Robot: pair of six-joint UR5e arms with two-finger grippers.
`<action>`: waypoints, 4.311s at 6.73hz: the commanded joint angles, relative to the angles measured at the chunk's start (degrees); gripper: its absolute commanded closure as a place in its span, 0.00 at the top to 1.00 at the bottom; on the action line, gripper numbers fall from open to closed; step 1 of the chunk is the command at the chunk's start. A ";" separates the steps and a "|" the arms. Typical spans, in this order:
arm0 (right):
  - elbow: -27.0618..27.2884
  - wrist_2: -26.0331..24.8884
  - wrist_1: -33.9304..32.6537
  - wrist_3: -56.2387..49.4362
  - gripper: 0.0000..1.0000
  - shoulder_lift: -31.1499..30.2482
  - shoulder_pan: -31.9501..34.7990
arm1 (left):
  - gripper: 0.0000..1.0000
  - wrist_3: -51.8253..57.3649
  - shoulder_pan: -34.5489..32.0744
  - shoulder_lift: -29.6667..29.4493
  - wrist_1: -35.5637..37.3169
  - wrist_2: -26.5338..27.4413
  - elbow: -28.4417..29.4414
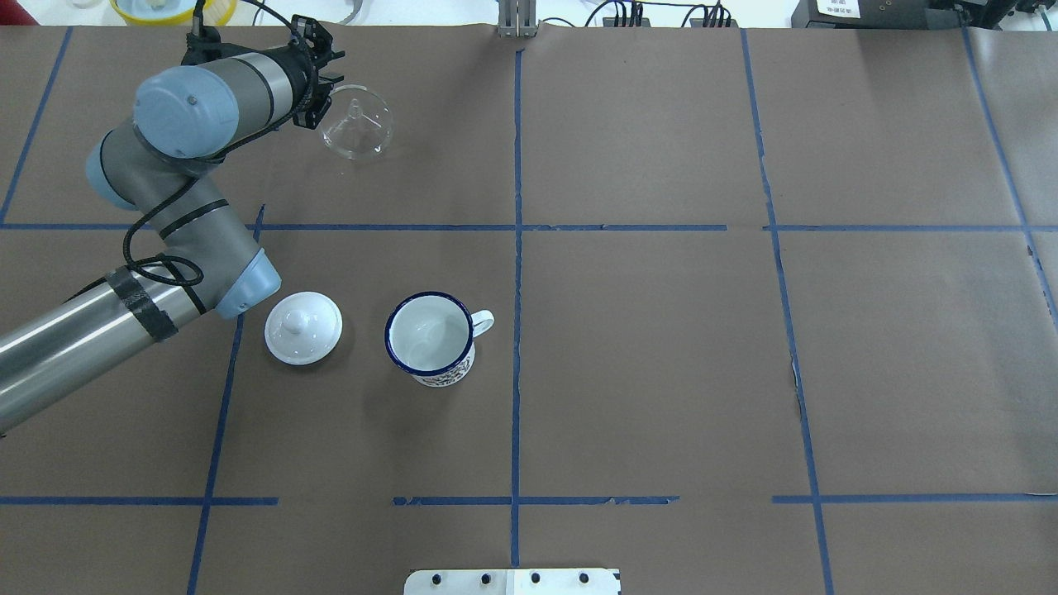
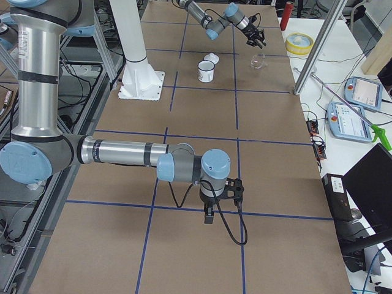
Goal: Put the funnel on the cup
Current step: 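Grasp the glass funnel's rim with the left gripper, then lift the funnel and carry it over the open mug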
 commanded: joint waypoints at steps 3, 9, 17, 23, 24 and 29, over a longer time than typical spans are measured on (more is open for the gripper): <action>0.00 0.00 0.00 0.00 1.00 0.00 0.00 | 0.86 -18.36 0.65 -7.31 9.67 0.44 6.03; 0.00 0.00 0.00 0.00 1.00 0.00 0.00 | 0.55 -19.96 1.62 -6.96 6.53 2.19 10.96; 0.00 0.00 0.00 0.00 1.00 0.00 0.00 | 0.00 -15.60 1.19 -5.48 6.68 0.80 1.45; 0.00 0.00 0.00 0.00 1.00 0.00 0.00 | 0.00 15.84 8.60 -2.74 55.37 -22.75 -37.50; 0.00 0.00 0.00 0.00 1.00 0.00 0.00 | 0.00 19.38 12.22 -4.66 62.51 -23.02 -38.06; 0.00 0.00 0.00 0.00 1.00 0.00 0.00 | 0.00 42.77 13.66 -8.79 66.98 -32.17 -33.36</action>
